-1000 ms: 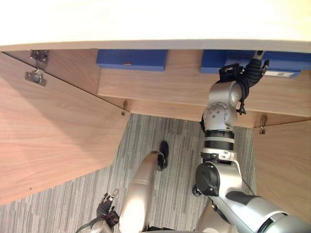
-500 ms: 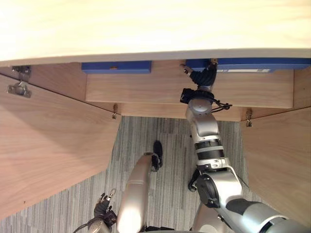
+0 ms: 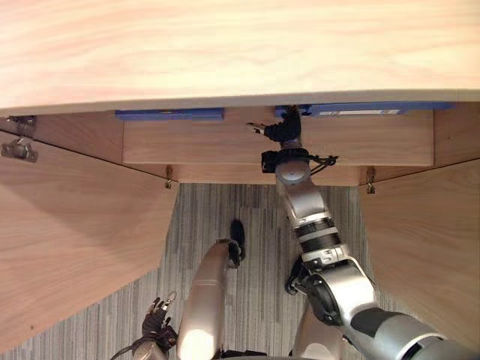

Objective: Walk over to the cabinet, pick up the folder, carry it to the office cabinet, place the folder inside the office cabinet, then close the office cabinet door

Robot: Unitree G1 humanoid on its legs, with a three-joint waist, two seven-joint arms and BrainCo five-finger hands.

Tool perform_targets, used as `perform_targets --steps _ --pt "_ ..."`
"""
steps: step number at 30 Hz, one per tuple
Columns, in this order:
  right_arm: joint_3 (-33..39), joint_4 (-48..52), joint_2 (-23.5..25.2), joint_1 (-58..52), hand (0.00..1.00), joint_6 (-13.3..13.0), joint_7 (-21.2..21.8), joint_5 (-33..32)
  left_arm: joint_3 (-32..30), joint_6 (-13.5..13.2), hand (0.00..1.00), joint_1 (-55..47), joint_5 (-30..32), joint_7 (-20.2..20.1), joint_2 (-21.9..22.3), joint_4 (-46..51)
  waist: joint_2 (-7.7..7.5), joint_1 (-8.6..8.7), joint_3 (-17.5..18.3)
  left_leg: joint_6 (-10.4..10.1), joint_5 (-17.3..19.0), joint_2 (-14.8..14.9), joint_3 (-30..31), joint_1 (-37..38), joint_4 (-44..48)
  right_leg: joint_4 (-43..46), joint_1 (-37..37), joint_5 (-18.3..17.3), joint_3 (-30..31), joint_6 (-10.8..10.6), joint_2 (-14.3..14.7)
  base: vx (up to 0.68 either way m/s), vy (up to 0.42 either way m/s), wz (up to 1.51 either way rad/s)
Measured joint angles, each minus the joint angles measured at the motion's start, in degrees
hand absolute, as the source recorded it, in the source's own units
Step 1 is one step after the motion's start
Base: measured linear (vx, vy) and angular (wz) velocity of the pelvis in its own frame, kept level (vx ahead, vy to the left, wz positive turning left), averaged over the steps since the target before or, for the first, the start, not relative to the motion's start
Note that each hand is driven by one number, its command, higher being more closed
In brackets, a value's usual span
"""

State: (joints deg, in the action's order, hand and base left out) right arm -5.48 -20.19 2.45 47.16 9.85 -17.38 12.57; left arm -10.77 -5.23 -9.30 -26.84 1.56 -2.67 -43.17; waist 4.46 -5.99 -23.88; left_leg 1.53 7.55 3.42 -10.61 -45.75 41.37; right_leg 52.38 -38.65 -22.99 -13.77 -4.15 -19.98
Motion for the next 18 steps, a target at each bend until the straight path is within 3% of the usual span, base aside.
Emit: perform_targets --steps 8,14,18 --pt "-14.6 5.9 -1.4 -0.9 0.00 -7.4 6.2 4.5 0.2 -0.2 0.00 -1.1 0.1 -2.3 -0.5 1.6 -0.72 0.13 -0.2 0.0 0.3 0.2 -0.4 0.3 0.1 0.1 0.0 0.0 0.5 0.0 0.1 -0.03 -0.036 -0.03" --pt "-12.0 3.8 -4.8 0.9 0.00 -9.0 6.3 3.8 0.4 -0.9 0.00 -1.9 -0.2 -3.1 -0.4 4.7 -0.72 -0.26 -0.7 0.4 1.3 0.2 0.9 -6.2 4.8 3.9 -5.1 -0.8 0.1 -0.5 -0.5 -0.04 -0.021 0.10" --pt "-6.5 1.8 -9.1 2.4 0.00 -8.8 3.2 -0.4 1.2 -1.9 0.00 -1.8 -1.8 -3.0 -0.4 5.6 -0.49 -0.62 -1.5 0.6 1.6 -1.1 1.3 -9.3 7.3 7.4 -7.9 -1.9 0.3 -0.8 -2.4 -0.06 -0.010 0.18"
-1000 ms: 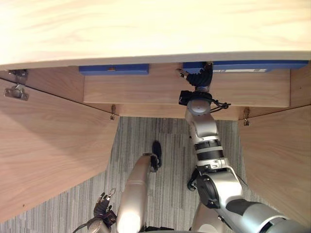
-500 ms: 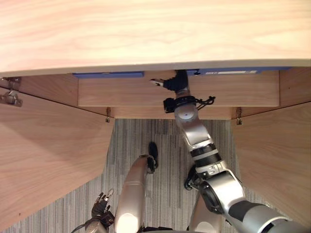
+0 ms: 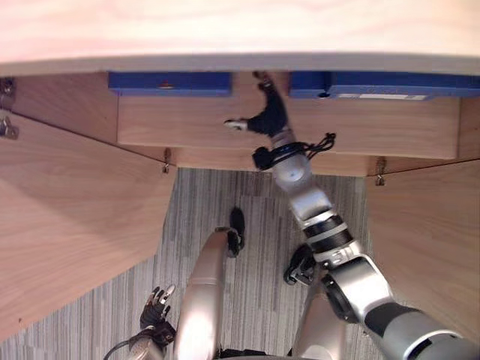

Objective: Walk over to the cabinet, pick up the folder, carry it to the office cabinet, place the folder inside the office cabinet, then close the office cabinet door

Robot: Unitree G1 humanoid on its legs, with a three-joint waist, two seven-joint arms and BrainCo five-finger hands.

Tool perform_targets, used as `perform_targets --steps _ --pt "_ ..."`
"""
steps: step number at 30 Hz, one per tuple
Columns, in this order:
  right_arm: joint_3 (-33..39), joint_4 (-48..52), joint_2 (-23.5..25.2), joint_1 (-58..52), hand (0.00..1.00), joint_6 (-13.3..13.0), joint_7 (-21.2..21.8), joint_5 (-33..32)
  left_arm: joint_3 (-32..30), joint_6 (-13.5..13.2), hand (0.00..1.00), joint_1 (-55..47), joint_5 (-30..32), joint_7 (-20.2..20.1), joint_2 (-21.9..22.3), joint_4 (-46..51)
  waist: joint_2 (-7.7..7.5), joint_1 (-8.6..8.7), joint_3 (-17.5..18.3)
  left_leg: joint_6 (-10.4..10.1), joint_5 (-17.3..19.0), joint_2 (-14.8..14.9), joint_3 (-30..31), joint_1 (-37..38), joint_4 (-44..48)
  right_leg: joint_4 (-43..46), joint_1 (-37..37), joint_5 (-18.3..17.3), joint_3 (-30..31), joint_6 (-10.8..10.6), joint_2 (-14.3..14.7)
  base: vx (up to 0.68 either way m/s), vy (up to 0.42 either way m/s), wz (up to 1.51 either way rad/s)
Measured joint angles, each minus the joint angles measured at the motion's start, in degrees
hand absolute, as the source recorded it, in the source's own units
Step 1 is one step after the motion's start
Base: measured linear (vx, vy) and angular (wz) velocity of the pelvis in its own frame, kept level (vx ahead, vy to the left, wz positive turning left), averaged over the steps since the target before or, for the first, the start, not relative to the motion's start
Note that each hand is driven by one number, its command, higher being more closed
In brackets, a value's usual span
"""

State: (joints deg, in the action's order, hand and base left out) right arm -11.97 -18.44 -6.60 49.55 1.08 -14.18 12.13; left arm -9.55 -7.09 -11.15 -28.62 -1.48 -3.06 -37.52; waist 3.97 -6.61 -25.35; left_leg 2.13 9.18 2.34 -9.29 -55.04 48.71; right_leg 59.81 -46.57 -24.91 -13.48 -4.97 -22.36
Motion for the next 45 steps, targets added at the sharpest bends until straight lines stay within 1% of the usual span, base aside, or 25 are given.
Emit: perform_targets --steps 3,6,8,9,11,12,14,16,19,21,22,25,27,29,33,40,42,45 --pt "3.5 0.0 -3.1 1.6 0.00 0.0 -2.0 -2.2 0.6 -0.1 0.00 0.0 -1.0 0.1 0.0 -0.1 0.62 -0.46 -0.8 0.0 0.0 -0.1 -0.1 -2.2 1.2 1.8 -2.4 -0.2 0.5 0.0 -0.5 -0.06 -0.025 0.06" --pt "4.2 0.0 -5.0 2.7 0.00 0.0 -3.4 -4.7 0.7 -0.1 0.00 0.0 -0.9 0.3 0.1 -0.1 0.85 -0.59 -1.0 0.0 -0.1 -0.1 -0.3 -4.0 1.9 2.9 -4.6 -0.3 1.1 0.1 -0.7 -0.02 -0.022 0.00" --pt "4.7 -0.1 -6.3 3.8 0.00 0.0 -3.6 -6.5 1.2 -0.4 0.00 0.0 -1.0 0.4 0.1 0.0 1.23 -0.60 -1.1 0.1 -0.2 0.0 -0.2 -5.4 2.6 3.6 -6.0 -0.4 1.1 0.2 -0.7 0.01 -0.050 0.03" --pt "5.2 -1.1 -7.4 5.5 0.00 0.0 -3.6 -7.5 1.7 -0.7 0.00 0.0 -1.0 0.4 0.1 -0.1 1.74 -0.58 -1.4 0.2 -0.2 0.0 -0.1 -6.7 3.2 4.2 -7.2 -0.5 1.2 0.3 -0.8 0.02 -0.042 0.04" --pt "5.2 -2.7 -8.7 7.2 0.00 0.0 -3.6 -8.8 1.9 -0.8 0.00 0.0 -1.2 0.4 0.1 -0.1 2.05 -0.75 -1.5 0.2 -0.2 0.0 -0.1 -8.0 3.8 5.0 -8.6 -0.7 1.4 0.3 -1.0 0.02 -0.039 0.05" --pt "4.9 -3.2 -9.9 8.1 0.00 -0.1 -3.4 -8.7 2.3 -0.9 0.00 0.0 -1.2 0.5 0.1 -0.1 2.53 -0.86 -1.8 0.3 -0.3 0.0 0.0 -8.8 4.2 5.4 -9.3 -0.7 1.4 0.3 -1.0 0.02 -0.044 0.04" --pt "2.9 -3.3 -11.9 9.5 0.00 -0.6 -3.3 -8.0 2.7 -1.2 0.00 0.0 -1.4 0.5 0.1 -0.1 2.75 -1.03 -1.9 0.4 -0.3 0.0 0.0 -10.1 4.7 6.2 -10.8 -0.8 1.7 0.3 -1.0 0.01 -0.035 0.00" --pt "0.4 -3.9 -13.8 11.4 0.00 -0.7 -2.1 -5.1 3.0 -1.5 0.00 0.0 -1.5 0.5 0.0 -0.1 2.84 -1.09 -2.0 0.3 -0.4 0.0 0.0 -11.5 5.0 6.8 -12.5 -0.8 2.1 0.3 -1.0 0.00 -0.040 0.00" --pt "-1.9 -5.0 -15.4 13.3 0.00 -1.1 -1.4 -1.9 3.7 -1.5 0.00 0.0 -2.7 0.5 0.0 -0.1 3.45 -1.33 -2.2 0.2 -0.6 0.1 0.0 -12.2 5.0 7.0 -13.2 -0.8 2.1 0.3 -1.0 0.01 -0.043 0.02" --pt "-3.0 -5.6 -16.0 14.1 0.00 -1.5 -1.2 -1.7 3.8 -1.7 0.00 0.0 -2.9 0.5 0.0 -0.1 3.52 -1.55 -2.2 0.2 -0.6 0.1 0.1 -12.7 5.0 7.0 -13.6 -0.8 2.1 0.3 -1.0 0.03 -0.049 0.01" --pt "-3.7 -6.4 -16.3 15.2 0.00 -2.5 -0.8 -1.7 3.9 -1.8 0.00 0.0 -3.1 0.5 0.0 0.0 3.53 -1.66 -2.2 0.2 -0.7 0.1 0.1 -13.2 5.0 7.1 -14.1 -0.8 2.0 0.3 -1.0 0.05 -0.058 0.02" --pt "-3.8 -7.4 -16.6 16.5 0.00 -3.5 -0.3 -2.2 4.1 -2.0 0.00 0.0 -3.6 0.5 0.0 0.0 3.61 -1.96 -2.1 0.2 -0.8 0.0 0.3 -13.7 5.0 7.1 -14.5 -0.8 1.9 0.3 -1.0 0.05 -0.044 0.03" --pt "-3.9 -8.6 -16.9 17.6 0.00 -4.2 0.2 -4.8 4.2 -2.0 0.00 0.0 -3.8 0.5 0.1 0.0 3.62 -2.35 -2.1 0.2 -0.8 0.0 0.4 -13.9 5.0 7.0 -14.5 -0.8 1.7 0.2 -1.0 0.07 -0.053 0.04" --pt "-3.9 -9.5 -16.9 18.6 0.00 -4.3 0.4 -6.8 4.2 -2.0 0.00 0.0 -4.0 0.5 0.2 0.0 3.62 -2.65 -2.1 0.2 -0.8 -0.1 0.5 -13.9 5.0 7.0 -14.4 -0.8 1.6 0.2 -1.1 0.06 -0.046 0.02" --pt "-3.8 -10.4 -16.9 18.9 0.00 -4.9 0.4 -7.1 4.2 -2.0 0.00 0.0 -5.1 0.5 0.3 0.0 3.64 -2.92 -2.1 0.2 -0.9 -0.1 0.6 -13.9 4.8 6.8 -14.4 -0.9 1.3 0.2 -1.1 0.05 -0.042 0.01" --pt "-2.8 -11.4 -16.9 19.9 0.00 -5.2 0.2 -11.0 4.1 -2.0 0.00 0.2 -5.1 0.6 0.6 -0.1 3.75 -3.52 -2.0 0.2 -1.0 -0.2 0.7 -13.9 4.4 6.5 -14.3 -0.8 1.2 0.2 -1.0 0.05 -0.049 0.01" --pt "-2.7 -12.6 -17.1 20.7 0.00 -5.2 0.2 -11.0 4.1 -2.0 0.00 0.3 -5.1 0.6 0.7 -0.1 3.78 -3.49 -2.0 0.2 -1.0 -0.2 0.7 -13.9 4.4 6.5 -14.3 -0.8 1.1 0.2 -1.0 0.05 -0.045 0.01" --pt "-3.0 -14.1 -19.4 21.8 0.00 -5.2 0.4 -9.5 4.2 -2.0 0.00 0.3 -5.2 0.6 0.7 -0.1 3.81 -3.39 -2.0 0.3 -1.4 -0.6 0.8 -14.0 3.9 6.4 -14.3 -0.8 1.1 0.2 -1.3 0.04 -0.035 0.06"
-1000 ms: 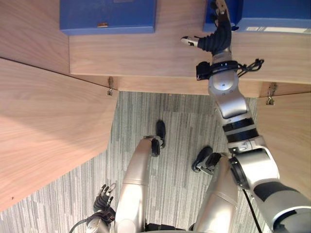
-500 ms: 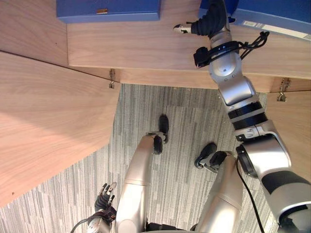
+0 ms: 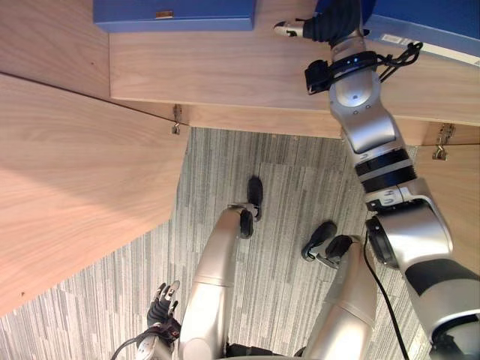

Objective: Walk over to the cabinet, pick up the folder, carry it to the office cabinet, place the folder inside the office cabinet, then close the office cabinet door

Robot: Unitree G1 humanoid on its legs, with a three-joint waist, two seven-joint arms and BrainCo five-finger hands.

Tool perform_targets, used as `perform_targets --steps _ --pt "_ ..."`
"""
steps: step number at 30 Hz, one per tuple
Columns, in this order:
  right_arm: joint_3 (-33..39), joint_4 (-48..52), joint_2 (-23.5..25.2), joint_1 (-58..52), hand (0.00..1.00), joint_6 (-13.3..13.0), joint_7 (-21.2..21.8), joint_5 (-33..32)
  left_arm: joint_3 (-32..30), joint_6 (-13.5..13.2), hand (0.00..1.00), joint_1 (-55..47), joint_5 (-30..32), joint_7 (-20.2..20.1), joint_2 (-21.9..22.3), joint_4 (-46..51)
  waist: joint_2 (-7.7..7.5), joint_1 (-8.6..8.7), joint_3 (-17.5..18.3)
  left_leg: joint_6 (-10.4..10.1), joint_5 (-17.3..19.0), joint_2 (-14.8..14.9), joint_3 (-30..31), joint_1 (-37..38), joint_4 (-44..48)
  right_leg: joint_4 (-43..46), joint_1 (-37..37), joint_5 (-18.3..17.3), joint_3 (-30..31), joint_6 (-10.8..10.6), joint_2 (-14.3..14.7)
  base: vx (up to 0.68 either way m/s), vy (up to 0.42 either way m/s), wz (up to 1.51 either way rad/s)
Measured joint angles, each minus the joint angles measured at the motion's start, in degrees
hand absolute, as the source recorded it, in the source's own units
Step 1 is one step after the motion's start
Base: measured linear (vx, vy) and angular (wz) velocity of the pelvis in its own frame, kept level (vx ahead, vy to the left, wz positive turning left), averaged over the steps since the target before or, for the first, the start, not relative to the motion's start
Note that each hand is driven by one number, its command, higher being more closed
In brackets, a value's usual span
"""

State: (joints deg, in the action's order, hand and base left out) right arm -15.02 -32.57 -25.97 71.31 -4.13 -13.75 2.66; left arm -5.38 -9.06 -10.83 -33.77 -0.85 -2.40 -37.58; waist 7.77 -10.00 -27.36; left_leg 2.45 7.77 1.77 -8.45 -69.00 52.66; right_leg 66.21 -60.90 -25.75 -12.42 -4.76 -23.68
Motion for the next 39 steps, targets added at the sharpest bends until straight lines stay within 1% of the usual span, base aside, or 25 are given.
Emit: perform_targets --steps 1,4,7,9,10,13,17,20,22,24,25,26,27,29,30,31,34,35,36,39 --pt "-0.1 -0.1 -0.9 0.1 0.00 0.0 0.2 1.7 0.0 0.0 0.00 0.0 0.0 0.0 0.0 0.0 0.00 0.22 0.0 0.0 -0.2 -0.3 0.1 0.0 -0.3 -0.1 0.0 0.0 -0.1 0.0 -0.2 0.05 -0.033 0.15" --pt "-1.1 -0.2 -5.8 0.5 0.00 0.1 1.7 11.0 0.1 0.0 0.00 0.0 -0.1 0.0 0.0 0.0 0.01 0.21 0.0 0.2 -0.8 -0.5 0.4 -0.3 -0.8 -0.4 0.1 0.1 -0.7 0.0 -0.4 0.05 -0.032 0.10" --pt "-1.1 -0.2 -9.4 0.5 0.00 0.2 2.6 15.8 0.1 0.1 0.00 0.0 -0.3 -0.2 0.0 0.1 -0.01 0.39 0.1 0.3 -1.0 -0.5 0.6 -0.7 -1.0 -1.0 0.1 0.5 -1.2 0.0 -0.3 0.06 -0.025 0.01" --pt "-0.5 0.1 -13.0 -0.4 0.00 0.4 3.4 19.0 0.2 0.1 0.00 0.0 -0.3 -0.3 0.0 0.2 -0.03 0.48 0.1 0.7 -1.3 -0.6 0.6 -0.9 -1.5 -1.6 0.1 0.9 -1.4 -0.2 -0.3 0.07 -0.023 0.00" --pt "-0.8 0.6 -13.8 -0.7 0.00 0.4 4.7 20.3 0.2 0.3 0.00 -0.1 -0.3 -0.4 -0.1 0.8 -0.13 0.57 0.1 0.9 -1.4 -0.6 0.5 -0.9 -1.6 -1.8 0.1 1.1 -1.4 -0.3 -0.3 0.05 -0.016 -0.01" --pt "-0.7 0.7 -15.3 -0.9 0.00 0.4 5.8 21.3 1.0 0.5 0.00 -0.9 -0.3 -0.9 -0.3 3.7 -0.19 0.55 0.1 1.2 -1.7 -0.7 0.4 -0.9 -1.8 -2.1 0.1 1.5 -1.4 -0.4 -0.4 0.06 -0.023 0.00" --pt "-0.7 0.7 -16.9 -0.8 0.00 0.5 7.6 21.3 1.2 0.7 0.00 -1.1 -0.6 -1.4 -0.3 4.8 -0.31 0.53 0.2 1.4 -2.2 -0.9 0.1 -0.8 -2.9 -3.1 0.1 2.7 -1.4 -0.7 -0.5 0.04 -0.019 -0.01" --pt "-0.4 1.1 -16.9 -0.7 0.00 1.4 7.8 21.2 1.2 0.8 0.00 -1.1 -0.7 -1.9 -0.5 5.0 -0.66 0.67 0.1 1.7 -2.8 -1.0 -0.4 -0.6 -3.8 -4.0 -0.1 3.7 -1.2 -0.8 -0.6 0.05 -0.030 -0.04" --pt "-0.4 3.3 -16.8 -1.1 0.00 3.4 7.7 20.8 1.1 0.8 0.00 -1.1 -0.8 -2.0 -0.6 4.9 -0.79 0.80 0.1 1.8 -3.0 -1.0 -0.7 -0.5 -4.1 -4.3 -0.1 4.0 -1.0 -1.0 -0.6 0.04 -0.037 -0.04" --pt "-0.2 10.6 -16.3 -4.7 0.00 7.0 6.4 19.7 0.8 0.9 0.00 -1.1 -0.8 -2.0 -0.7 4.6 -1.14 1.32 0.0 1.7 -3.3 -0.8 -1.2 -0.1 -4.9 -5.2 -0.1 4.6 -0.9 -0.9 -0.4 0.05 -0.056 -0.11" --pt "-0.1 12.8 -15.9 -6.0 0.00 7.5 6.1 19.6 0.6 0.9 0.00 -1.1 -0.8 -2.0 -0.7 4.3 -1.33 1.51 0.0 1.7 -3.3 -0.7 -1.4 0.0 -5.1 -5.4 -0.2 4.8 -0.7 -0.8 -0.3 0.06 -0.071 -0.18" --pt "-0.1 19.5 -14.4 -9.1 0.00 8.7 5.7 19.4 -0.1 0.9 0.00 -1.2 -0.8 -1.9 -0.8 3.8 -1.55 2.30 0.0 1.6 -3.3 -0.4 -1.6 0.2 -5.6 -6.1 -0.2 5.2 -0.5 -0.8 0.1 0.05 -0.061 -0.15" --pt "-0.1 22.1 -13.3 -10.1 0.00 9.0 5.4 19.5 -0.4 0.9 0.00 -1.2 -0.7 -1.9 -0.8 3.5 -1.58 2.60 0.0 1.6 -3.4 -0.3 -1.6 0.2 -5.6 -6.3 -0.2 5.3 -0.5 -0.8 0.3 0.07 -0.082 -0.14" --pt "-0.2 28.8 -10.4 -12.5 0.00 9.2 4.7 21.5 -0.6 1.1 0.00 -1.2 -0.5 -1.9 -1.2 3.1 -1.81 3.55 -0.1 1.7 -3.4 0.1 -1.8 0.5 -6.0 -6.7 -0.3 5.5 -0.3 -0.7 0.7 0.07 -0.095 -0.12" --pt "-0.2 31.4 -8.3 -13.5 0.00 9.2 4.4 23.1 -0.7 1.2 0.00 -1.2 -0.5 -1.9 -1.4 3.0 -2.21 3.76 -0.4 1.8 -3.5 0.4 -2.2 1.1 -6.5 -7.1 0.0 5.6 0.0 -0.6 1.1 0.07 -0.110 -0.20" --pt "-0.4 33.4 -6.4 -14.3 0.00 9.2 4.1 25.1 -0.9 1.2 0.00 -1.2 0.2 -1.9 -1.5 2.8 -2.30 3.84 -0.3 2.0 -3.6 0.6 -2.3 1.6 -6.7 -7.5 0.2 5.7 0.1 -0.5 1.5 0.08 -0.133 -0.16" --pt "-1.5 35.7 -4.0 -15.0 0.00 9.1 3.8 30.5 -1.6 1.3 0.00 -1.2 1.7 -1.9 -1.4 1.3 -2.37 4.18 -0.3 1.8 -4.0 0.8 -2.3 2.2 -7.6 -7.9 0.5 5.8 0.2 -0.4 1.8 0.06 -0.113 -0.04" --pt "-2.1 35.8 -3.8 -15.0 0.00 9.1 3.6 30.9 -1.7 1.3 0.00 -1.2 2.1 -1.9 -1.4 0.8 -2.38 4.19 -0.3 1.7 -3.9 0.9 -2.3 2.2 -7.6 -7.9 0.5 5.8 0.1 -0.4 1.9 0.05 -0.097 -0.06" --pt "-3.0 35.8 -3.4 -15.3 0.00 8.6 3.5 32.7 -1.8 1.4 0.00 -1.1 2.8 -1.9 -1.4 -0.1 -2.39 4.16 -0.3 1.5 -3.8 1.1 -2.3 2.2 -7.6 -8.1 0.5 5.9 0.1 -0.3 2.1 0.04 -0.090 -0.06" --pt "-3.4 35.8 -1.9 -17.5 0.00 7.6 3.5 34.7 -2.1 2.0 0.00 -1.1 4.0 -1.9 -1.1 -1.5 -2.40 4.16 -0.3 1.3 -3.9 1.4 -2.1 2.4 -7.9 -8.4 0.8 6.0 0.0 -0.2 2.6 0.04 -0.088 -0.03"
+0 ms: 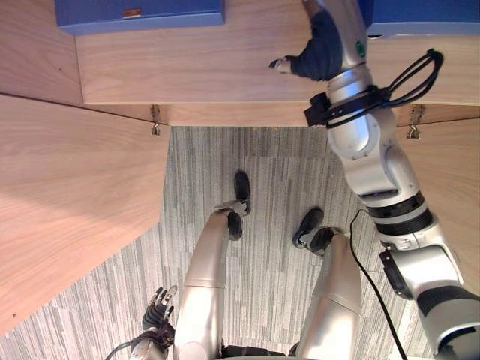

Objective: Walk over to the cabinet, pick up the folder, carry it to the office cabinet, place the folder inside the office cabinet, then close the office cabinet door

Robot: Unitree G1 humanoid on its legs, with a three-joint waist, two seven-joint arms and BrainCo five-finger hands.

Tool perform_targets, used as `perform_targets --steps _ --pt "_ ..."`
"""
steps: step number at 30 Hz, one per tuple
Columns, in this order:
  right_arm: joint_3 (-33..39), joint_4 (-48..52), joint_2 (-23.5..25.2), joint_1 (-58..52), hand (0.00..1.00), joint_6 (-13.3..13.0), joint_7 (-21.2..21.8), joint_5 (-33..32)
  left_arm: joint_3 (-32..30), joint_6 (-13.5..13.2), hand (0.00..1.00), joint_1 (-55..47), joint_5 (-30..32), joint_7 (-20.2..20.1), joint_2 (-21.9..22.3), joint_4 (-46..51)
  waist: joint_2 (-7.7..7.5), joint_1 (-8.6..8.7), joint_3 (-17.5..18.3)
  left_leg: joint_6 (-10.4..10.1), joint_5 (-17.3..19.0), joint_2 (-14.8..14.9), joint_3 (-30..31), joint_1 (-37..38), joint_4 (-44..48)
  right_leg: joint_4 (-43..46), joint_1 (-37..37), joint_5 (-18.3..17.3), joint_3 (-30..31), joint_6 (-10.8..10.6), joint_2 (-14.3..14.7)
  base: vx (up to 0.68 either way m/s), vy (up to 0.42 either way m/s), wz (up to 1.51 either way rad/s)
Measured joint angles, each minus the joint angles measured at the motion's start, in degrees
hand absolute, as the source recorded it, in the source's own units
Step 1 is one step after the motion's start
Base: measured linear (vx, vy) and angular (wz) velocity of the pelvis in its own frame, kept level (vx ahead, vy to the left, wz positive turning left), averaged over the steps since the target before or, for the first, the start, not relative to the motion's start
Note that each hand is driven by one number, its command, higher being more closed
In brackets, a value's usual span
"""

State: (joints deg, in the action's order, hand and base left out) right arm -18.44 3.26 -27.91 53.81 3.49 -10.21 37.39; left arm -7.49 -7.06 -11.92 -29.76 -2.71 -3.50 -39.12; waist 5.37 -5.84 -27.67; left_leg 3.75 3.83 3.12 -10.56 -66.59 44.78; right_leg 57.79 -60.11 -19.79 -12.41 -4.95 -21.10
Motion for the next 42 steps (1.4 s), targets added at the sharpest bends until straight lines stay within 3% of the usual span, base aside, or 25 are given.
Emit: perform_targets --steps 8,14,20,22,25,31,36,42 --pt "-2.8 -2.2 2.3 -2.4 0.00 -1.9 0.1 2.0 -1.8 -0.1 0.00 0.9 0.5 0.1 0.0 -3.0 -0.04 -0.02 0.0 -0.4 -0.2 0.2 0.3 0.9 -0.8 -0.9 1.1 0.1 -0.3 0.1 0.5 0.03 -0.070 -0.01" --pt "-3.2 -13.0 6.8 -1.3 0.00 -2.5 1.0 -5.1 -2.8 -0.4 0.00 2.7 0.5 0.5 0.0 -3.5 -0.04 -0.02 0.0 -0.4 -0.2 0.1 0.3 0.9 -0.9 -1.0 1.1 0.1 -0.4 0.1 0.5 0.02 -0.050 0.00" --pt "5.0 -24.9 10.3 5.3 0.00 -2.1 0.0 -22.2 -2.8 -1.2 0.00 3.4 0.2 1.3 0.0 -2.9 -0.03 -0.11 0.0 -0.4 -0.2 -0.2 0.3 0.7 -0.5 -0.2 0.8 0.0 -0.3 0.1 0.0 0.01 -0.055 0.03" --pt "9.7 -30.4 10.1 10.0 0.00 -2.5 -1.3 -33.9 -2.8 -1.3 0.00 3.9 0.0 1.3 0.0 -2.9 -0.02 -0.13 0.0 -0.4 -0.3 -0.4 0.3 0.5 -0.2 0.6 0.4 -0.2 -0.1 0.2 -0.5 0.00 -0.058 0.05" --pt "12.5 -35.8 9.3 14.1 0.00 -3.0 -1.3 -45.8 -2.8 -1.3 0.00 4.1 0.0 1.3 0.0 -2.9 -0.01 -0.22 0.0 -0.6 -0.5 -0.8 0.3 0.1 0.1 1.7 -0.4 -0.5 0.1 0.3 -1.0 -0.01 -0.080 0.07" --pt "15.0 -42.2 6.0 17.8 0.00 -5.4 -0.3 -59.1 -2.7 -1.1 0.00 5.1 0.0 1.3 1.7 -3.1 0.11 -1.57 0.0 -0.9 -0.7 -0.9 0.7 -1.6 1.5 4.1 -2.0 -1.4 0.2 0.8 -1.4 0.00 -0.103 0.06" --pt "14.3 -44.9 3.4 19.0 0.00 -5.8 1.8 -59.4 -2.7 -0.7 0.00 5.6 -0.1 1.3 2.3 -3.5 0.38 -2.08 0.2 -0.9 -1.0 -1.0 0.9 -2.1 1.4 4.8 -2.9 -1.6 0.1 0.6 -1.5 0.01 -0.093 0.04" --pt "12.1 -46.3 -4.5 19.1 0.00 -5.8 7.8 -49.5 -2.6 -0.6 0.00 5.6 -0.1 1.2 2.6 -3.6 0.68 -3.10 0.3 -0.9 -2.2 -2.0 1.2 -2.5 0.4 4.6 -3.0 -1.4 -0.1 0.3 -2.3 0.04 -0.075 0.09"
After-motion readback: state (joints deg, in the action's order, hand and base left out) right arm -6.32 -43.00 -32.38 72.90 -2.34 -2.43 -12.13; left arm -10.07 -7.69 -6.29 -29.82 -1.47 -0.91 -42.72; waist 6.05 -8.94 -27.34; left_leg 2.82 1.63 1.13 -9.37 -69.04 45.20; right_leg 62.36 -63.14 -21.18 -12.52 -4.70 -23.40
